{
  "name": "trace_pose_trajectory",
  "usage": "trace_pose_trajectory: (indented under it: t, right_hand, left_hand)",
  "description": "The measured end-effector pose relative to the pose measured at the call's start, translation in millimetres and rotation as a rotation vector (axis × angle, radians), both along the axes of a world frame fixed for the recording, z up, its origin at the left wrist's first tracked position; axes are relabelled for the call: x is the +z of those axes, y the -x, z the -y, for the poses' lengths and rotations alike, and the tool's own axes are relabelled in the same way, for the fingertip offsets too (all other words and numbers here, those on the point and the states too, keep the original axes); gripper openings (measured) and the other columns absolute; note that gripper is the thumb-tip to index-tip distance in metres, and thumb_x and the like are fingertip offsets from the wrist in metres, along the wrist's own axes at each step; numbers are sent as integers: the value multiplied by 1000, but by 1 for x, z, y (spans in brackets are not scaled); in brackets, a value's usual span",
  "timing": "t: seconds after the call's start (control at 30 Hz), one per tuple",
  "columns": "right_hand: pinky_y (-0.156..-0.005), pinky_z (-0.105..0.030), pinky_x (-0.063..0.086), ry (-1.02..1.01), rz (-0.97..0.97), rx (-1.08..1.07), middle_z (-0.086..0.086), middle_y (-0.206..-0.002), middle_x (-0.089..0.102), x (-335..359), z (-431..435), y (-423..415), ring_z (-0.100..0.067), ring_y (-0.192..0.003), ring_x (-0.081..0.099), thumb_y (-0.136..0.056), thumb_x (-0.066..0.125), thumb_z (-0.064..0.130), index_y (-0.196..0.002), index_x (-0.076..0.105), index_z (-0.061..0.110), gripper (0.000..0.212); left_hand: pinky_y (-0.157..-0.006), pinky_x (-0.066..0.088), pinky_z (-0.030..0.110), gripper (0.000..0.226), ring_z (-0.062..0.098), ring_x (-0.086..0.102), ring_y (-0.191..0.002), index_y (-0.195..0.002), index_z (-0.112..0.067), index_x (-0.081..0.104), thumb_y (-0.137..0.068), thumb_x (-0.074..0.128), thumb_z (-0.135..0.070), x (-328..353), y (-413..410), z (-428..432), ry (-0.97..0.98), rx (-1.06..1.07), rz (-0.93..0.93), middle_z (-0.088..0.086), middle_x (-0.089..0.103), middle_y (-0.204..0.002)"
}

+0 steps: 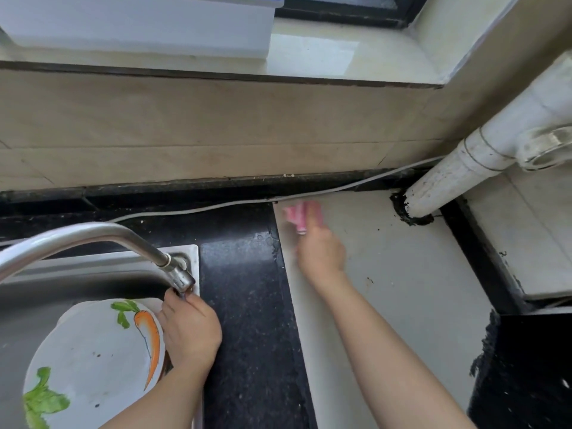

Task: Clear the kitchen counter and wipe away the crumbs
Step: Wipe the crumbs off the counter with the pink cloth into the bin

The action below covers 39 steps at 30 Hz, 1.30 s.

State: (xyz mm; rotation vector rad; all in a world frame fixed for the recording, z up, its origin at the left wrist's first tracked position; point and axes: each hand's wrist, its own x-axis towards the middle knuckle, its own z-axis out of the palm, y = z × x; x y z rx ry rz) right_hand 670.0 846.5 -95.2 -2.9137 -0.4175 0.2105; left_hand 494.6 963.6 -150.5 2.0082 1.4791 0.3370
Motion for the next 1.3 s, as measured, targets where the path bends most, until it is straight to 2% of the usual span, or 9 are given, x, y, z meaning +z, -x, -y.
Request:
trace_pose_trajectory:
  t: [0.1, 0.2, 0.47, 0.6, 0.7, 0.8, 0.97, 1.1, 1.3]
  right_hand:
    - [-66, -36, 42, 111, -83, 160, -14, -132, 49, -16, -13, 27, -33, -89, 63, -87, 57, 16, -147, 4, 27, 82]
    - [-72, -35, 45, 170, -95, 7, -14, -144, 38, -21, 35, 32, -29, -99, 61, -90, 57, 23, -151, 1, 22, 83]
    - [-81, -39, 47, 191, -167, -439, -13, -121, 59, 15, 131, 40, -32, -99, 62, -87, 53, 9, -144, 15, 20, 69]
    - [-73, -37, 45, 63, -120, -140, -12, -118, 59, 14, 60, 71, -31, -93, 63, -92, 48, 15, -149, 9, 24, 69]
    - [-78, -37, 44, 125, -199, 52, -16, -144, 37, -4, 37, 96, -31, -100, 61, -92, 49, 16, -151, -1, 22, 78]
    - [-84, -38, 46, 176, -200, -114, -10, -159, 8, -12, 84, 104, -30, -109, 58, -94, 47, 15, -151, -9, 22, 80]
    - [-88, -37, 45, 261, -263, -450, -10, -155, 23, 1, 195, 120, -28, -116, 55, -93, 49, 13, -151, -9, 23, 83]
    - [-82, -37, 43, 231, -167, -455, -10, -151, 31, 20, 209, 144, -28, -113, 55, -91, 48, 9, -150, -4, 28, 81]
    - [-79, -39, 44, 185, -174, 3, -14, -141, 42, -7, 122, 213, -30, -100, 60, -94, 46, 17, -151, -7, 23, 78]
  left_hand:
    - [-91, 33, 52, 36, 48, 45, -104, -119, 10, 43, -96, 32, -15, 1, 0, 0, 0, 1, 3, 36, 51, -112]
    - [-91, 32, 52, 34, 49, 45, -104, -117, 13, 43, -95, 34, -11, 5, -2, 0, -1, -3, 13, 37, 51, -112]
    - [-95, 29, 53, 35, 53, 44, -107, -117, 14, 42, -95, 33, -11, 9, 0, 1, -1, -7, -9, 41, 49, -114]
    - [-97, 27, 53, 35, 53, 42, -110, -117, 15, 42, -96, 33, -11, 7, 0, 1, -11, -2, 3, 41, 48, -117]
    - [-95, 29, 53, 34, 54, 44, -108, -114, 16, 43, -96, 33, -11, 6, 1, 1, -34, 2, 19, 43, 48, -114]
    - [-96, 28, 53, 34, 54, 45, -107, -112, 17, 45, -96, 34, -11, 4, 2, 2, -68, -14, 20, 44, 48, -114]
    - [-99, 26, 50, 35, 51, 43, -111, -113, 16, 47, -95, 35, -10, 4, 6, 0, -35, -36, 74, 41, 48, -117]
    - [-100, 25, 51, 37, 50, 41, -116, -120, 16, 45, -90, 41, -6, 15, 26, 18, -111, -219, 115, 38, 46, -125]
    - [-117, 8, 41, 51, 35, 21, -140, -141, 8, 28, -95, 42, -10, 21, 77, 83, -142, -758, 73, 24, 27, -149]
